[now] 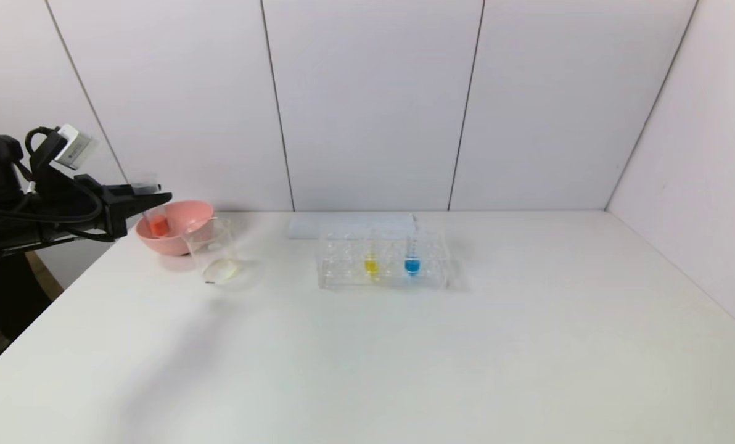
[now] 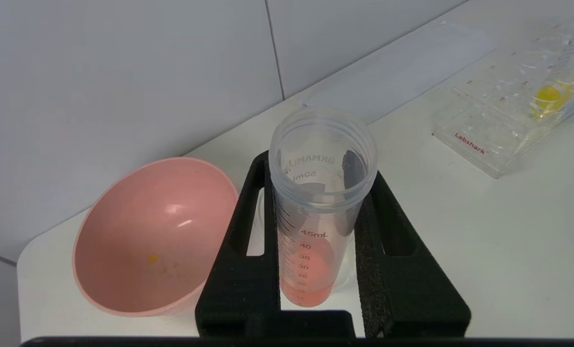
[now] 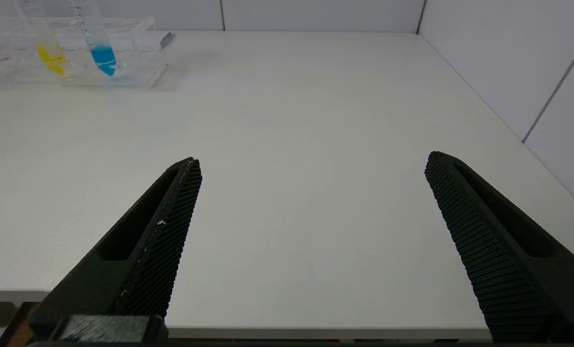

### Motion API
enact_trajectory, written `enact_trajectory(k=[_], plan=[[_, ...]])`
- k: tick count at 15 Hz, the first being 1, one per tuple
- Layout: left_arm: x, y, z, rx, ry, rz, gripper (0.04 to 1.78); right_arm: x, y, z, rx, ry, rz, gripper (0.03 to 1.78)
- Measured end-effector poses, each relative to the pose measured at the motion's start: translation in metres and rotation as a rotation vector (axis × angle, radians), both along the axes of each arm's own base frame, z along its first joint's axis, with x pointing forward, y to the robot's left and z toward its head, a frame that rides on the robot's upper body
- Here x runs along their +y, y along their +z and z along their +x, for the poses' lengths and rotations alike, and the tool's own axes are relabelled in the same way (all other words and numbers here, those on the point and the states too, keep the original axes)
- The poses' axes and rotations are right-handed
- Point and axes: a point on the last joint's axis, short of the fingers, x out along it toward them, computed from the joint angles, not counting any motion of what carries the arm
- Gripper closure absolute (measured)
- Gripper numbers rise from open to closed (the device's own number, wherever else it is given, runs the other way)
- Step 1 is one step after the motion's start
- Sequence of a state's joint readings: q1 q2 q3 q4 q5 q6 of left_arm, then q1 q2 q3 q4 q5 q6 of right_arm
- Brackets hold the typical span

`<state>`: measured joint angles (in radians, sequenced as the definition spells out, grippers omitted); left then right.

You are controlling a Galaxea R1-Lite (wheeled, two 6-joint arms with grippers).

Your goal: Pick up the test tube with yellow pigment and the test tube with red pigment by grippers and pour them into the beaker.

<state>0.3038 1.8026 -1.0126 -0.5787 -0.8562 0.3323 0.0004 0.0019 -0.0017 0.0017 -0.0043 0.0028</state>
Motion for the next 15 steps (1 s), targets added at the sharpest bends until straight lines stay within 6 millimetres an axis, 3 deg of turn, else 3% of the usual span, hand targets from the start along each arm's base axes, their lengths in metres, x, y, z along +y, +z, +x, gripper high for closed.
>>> enact_trajectory(k=[5, 11, 15], plan=[[0.016, 0.000, -0.004, -0.020, 0.051, 0.033, 1.37, 0.000, 0.000, 0.000, 0.000, 0.000, -0.001, 0.11], [0.020, -0.002, -0.004, -0.025, 0.065, 0.048, 1.37, 0.000, 0.000, 0.000, 0.000, 0.000, 0.000, 0.11], [0.019, 0.001, -0.003, -0.033, 0.174, 0.071, 1.37, 0.000, 0.000, 0.000, 0.000, 0.000, -0.001, 0.11]])
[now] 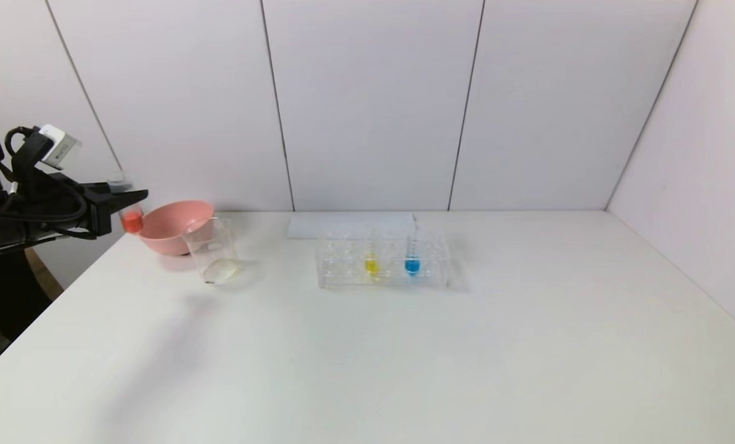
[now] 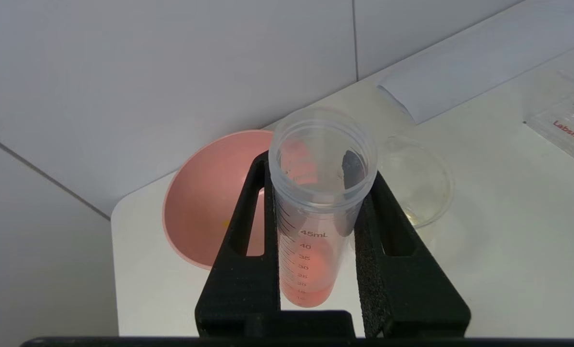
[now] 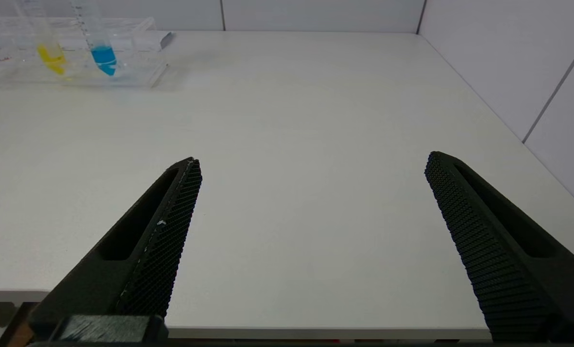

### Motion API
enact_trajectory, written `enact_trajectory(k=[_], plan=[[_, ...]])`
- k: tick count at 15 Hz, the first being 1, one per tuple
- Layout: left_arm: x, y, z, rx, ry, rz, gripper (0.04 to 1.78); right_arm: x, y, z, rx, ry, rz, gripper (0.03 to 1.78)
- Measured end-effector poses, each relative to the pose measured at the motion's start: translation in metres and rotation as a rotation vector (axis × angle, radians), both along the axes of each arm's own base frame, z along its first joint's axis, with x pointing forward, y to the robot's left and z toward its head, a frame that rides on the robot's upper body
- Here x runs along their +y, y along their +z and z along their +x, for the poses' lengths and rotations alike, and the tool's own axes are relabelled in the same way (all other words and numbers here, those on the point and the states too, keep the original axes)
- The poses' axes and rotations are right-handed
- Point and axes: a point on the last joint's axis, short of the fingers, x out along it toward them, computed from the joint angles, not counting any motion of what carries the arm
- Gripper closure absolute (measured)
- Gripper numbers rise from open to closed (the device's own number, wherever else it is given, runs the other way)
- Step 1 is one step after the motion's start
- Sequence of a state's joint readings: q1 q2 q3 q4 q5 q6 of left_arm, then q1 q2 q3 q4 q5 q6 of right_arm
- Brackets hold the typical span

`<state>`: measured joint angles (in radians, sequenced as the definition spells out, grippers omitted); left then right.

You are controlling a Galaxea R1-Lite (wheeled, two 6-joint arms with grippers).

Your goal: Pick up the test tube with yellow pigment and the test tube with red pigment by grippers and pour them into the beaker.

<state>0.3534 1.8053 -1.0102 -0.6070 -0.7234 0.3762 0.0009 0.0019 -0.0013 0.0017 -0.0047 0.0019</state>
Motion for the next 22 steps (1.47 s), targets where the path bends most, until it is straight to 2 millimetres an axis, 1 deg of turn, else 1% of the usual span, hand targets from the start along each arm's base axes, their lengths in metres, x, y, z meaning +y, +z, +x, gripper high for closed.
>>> enact_trajectory(k=[5, 12, 18, 22], plan=[[-0.002, 0.000, 0.001, 0.001, 0.060, 0.010, 1.37, 0.000, 0.000, 0.000, 0.000, 0.000, 0.001, 0.11], [-0.003, -0.002, -0.001, 0.037, 0.062, 0.000, 1.37, 0.000, 0.000, 0.000, 0.000, 0.000, 0.000, 0.11], [-0.013, -0.003, 0.003, 0.124, 0.024, -0.018, 1.37, 0.000, 0.000, 0.000, 0.000, 0.000, 0.000, 0.11], [-0.014, -0.006, 0.005, 0.179, 0.012, 0.007, 1.37, 0.000, 0.000, 0.000, 0.000, 0.000, 0.000, 0.11]])
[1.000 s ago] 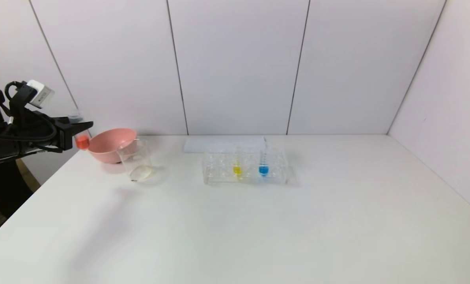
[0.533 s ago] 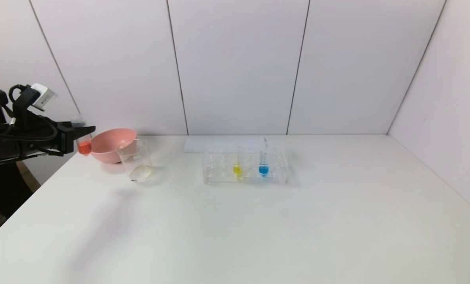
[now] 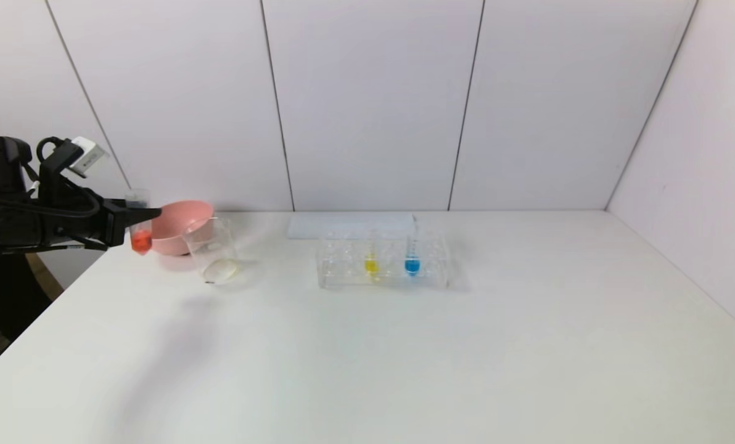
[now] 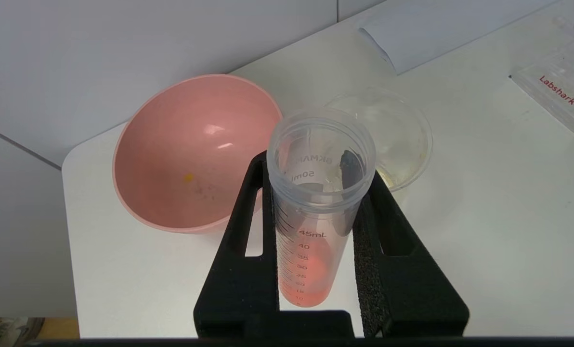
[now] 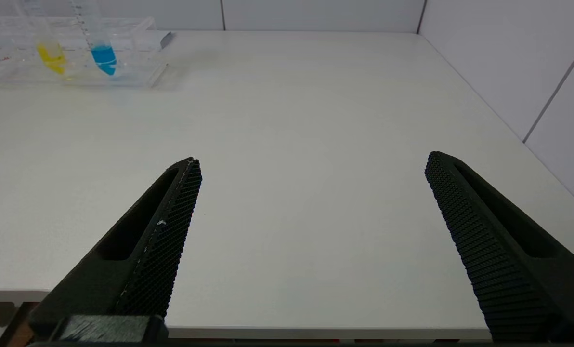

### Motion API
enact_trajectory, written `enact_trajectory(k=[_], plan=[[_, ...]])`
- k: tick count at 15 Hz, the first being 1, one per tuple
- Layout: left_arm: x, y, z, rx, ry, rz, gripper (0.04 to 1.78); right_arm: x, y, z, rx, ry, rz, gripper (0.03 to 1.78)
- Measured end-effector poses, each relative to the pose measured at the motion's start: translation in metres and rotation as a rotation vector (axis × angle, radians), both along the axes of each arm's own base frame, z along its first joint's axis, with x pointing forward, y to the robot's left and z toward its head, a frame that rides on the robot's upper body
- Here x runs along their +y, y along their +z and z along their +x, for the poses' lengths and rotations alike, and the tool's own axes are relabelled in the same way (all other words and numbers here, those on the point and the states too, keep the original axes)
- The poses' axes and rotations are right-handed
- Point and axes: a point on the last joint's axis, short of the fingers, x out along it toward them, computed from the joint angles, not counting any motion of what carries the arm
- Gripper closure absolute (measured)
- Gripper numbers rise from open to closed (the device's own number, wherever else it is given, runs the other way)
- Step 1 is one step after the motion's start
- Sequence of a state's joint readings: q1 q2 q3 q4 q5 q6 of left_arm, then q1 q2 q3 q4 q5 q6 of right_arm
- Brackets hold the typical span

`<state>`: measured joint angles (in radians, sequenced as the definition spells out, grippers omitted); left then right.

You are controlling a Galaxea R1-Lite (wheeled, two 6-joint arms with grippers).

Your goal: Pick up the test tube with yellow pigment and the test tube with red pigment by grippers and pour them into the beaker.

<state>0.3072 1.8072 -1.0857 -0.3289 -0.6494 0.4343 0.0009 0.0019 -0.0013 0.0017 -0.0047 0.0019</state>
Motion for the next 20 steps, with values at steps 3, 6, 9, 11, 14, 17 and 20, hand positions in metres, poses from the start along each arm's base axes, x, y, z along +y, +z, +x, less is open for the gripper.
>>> enact_trajectory(k=[3, 6, 9, 11, 14, 17, 20], plan=[[0.001, -0.001, 0.003, 0.014, -0.009, 0.024, 1.37, 0.000, 0.000, 0.000, 0.000, 0.000, 0.000, 0.11], [0.002, -0.002, 0.005, 0.012, -0.016, 0.040, 1.37, 0.000, 0.000, 0.000, 0.000, 0.000, 0.000, 0.11], [0.002, -0.004, 0.007, 0.013, -0.024, 0.057, 1.37, 0.000, 0.000, 0.000, 0.000, 0.000, 0.001, 0.11], [0.002, -0.004, 0.006, 0.031, -0.039, 0.080, 1.37, 0.000, 0.000, 0.000, 0.000, 0.000, 0.000, 0.11], [0.001, -0.001, 0.004, 0.083, -0.077, 0.129, 1.37, 0.000, 0.000, 0.000, 0.000, 0.000, 0.000, 0.11], [0.001, 0.003, 0.002, 0.117, -0.111, 0.170, 1.37, 0.000, 0.000, 0.000, 0.000, 0.000, 0.000, 0.11], [0.001, 0.006, 0.003, 0.105, -0.119, 0.192, 1.37, 0.000, 0.000, 0.000, 0.000, 0.000, 0.001, 0.11]])
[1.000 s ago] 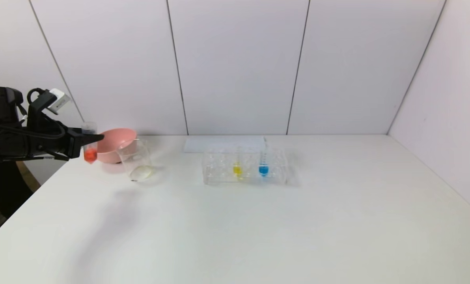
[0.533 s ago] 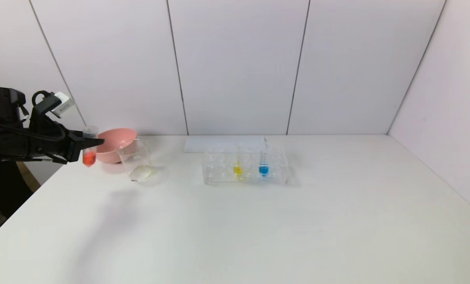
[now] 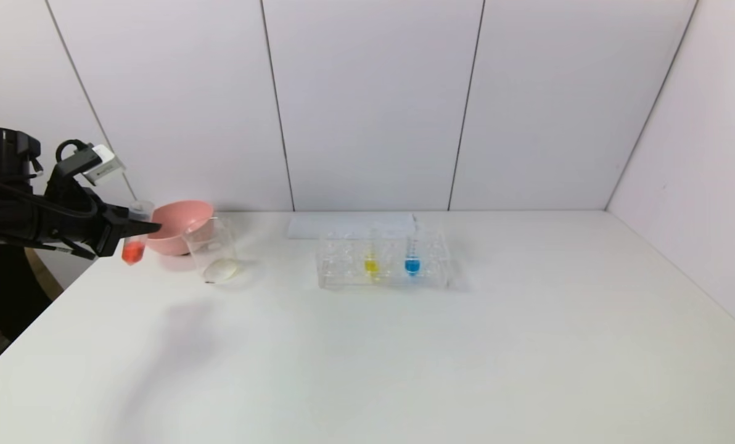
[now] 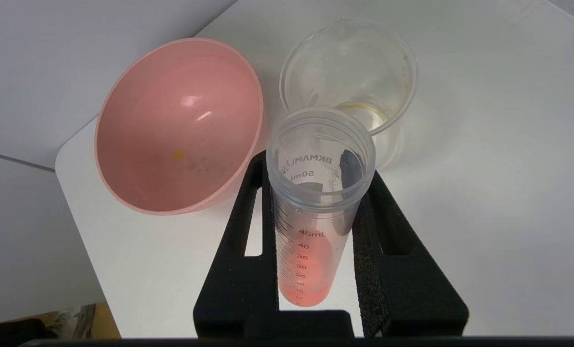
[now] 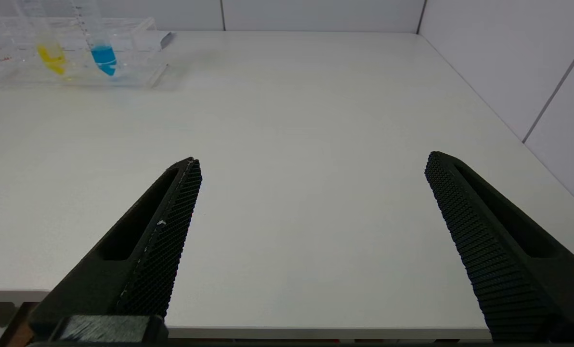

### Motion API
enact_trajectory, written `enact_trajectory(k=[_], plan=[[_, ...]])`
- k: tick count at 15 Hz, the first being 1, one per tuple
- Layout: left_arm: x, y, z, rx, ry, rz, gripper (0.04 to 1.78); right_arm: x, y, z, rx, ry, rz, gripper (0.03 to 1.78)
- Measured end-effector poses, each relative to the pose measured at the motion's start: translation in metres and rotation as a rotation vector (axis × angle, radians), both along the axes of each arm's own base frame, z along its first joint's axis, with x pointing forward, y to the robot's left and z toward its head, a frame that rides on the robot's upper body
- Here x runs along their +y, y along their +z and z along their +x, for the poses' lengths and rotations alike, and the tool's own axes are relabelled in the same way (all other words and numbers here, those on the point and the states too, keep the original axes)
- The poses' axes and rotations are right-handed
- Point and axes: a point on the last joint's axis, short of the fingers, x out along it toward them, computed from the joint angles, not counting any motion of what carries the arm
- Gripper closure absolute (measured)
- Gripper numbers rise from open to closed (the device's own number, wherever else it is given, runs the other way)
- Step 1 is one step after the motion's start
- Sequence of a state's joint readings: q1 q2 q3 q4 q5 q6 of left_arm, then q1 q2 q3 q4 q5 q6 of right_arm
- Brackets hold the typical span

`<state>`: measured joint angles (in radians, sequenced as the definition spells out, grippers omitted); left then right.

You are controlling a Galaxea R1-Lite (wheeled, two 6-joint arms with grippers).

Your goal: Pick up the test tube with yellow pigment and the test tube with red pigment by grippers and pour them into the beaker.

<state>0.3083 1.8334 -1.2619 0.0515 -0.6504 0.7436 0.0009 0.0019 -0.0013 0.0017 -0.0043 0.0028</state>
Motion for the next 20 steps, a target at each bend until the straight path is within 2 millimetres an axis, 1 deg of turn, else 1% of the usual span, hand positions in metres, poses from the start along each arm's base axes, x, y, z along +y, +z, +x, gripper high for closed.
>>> enact_trajectory(k=[5, 12, 20], plan=[[-0.0012, 0.0034, -0.0032, 0.026, -0.059, 0.071, 1.37, 0.0000, 0.0000, 0.0000, 0.000, 0.000, 0.000, 0.11], [-0.0003, 0.0063, -0.0022, -0.012, -0.100, 0.154, 1.37, 0.0000, 0.0000, 0.0000, 0.000, -0.001, -0.001, 0.11], [-0.0003, 0.0076, -0.0001, -0.029, -0.103, 0.222, 1.37, 0.0000, 0.0000, 0.0000, 0.000, 0.000, 0.000, 0.11]])
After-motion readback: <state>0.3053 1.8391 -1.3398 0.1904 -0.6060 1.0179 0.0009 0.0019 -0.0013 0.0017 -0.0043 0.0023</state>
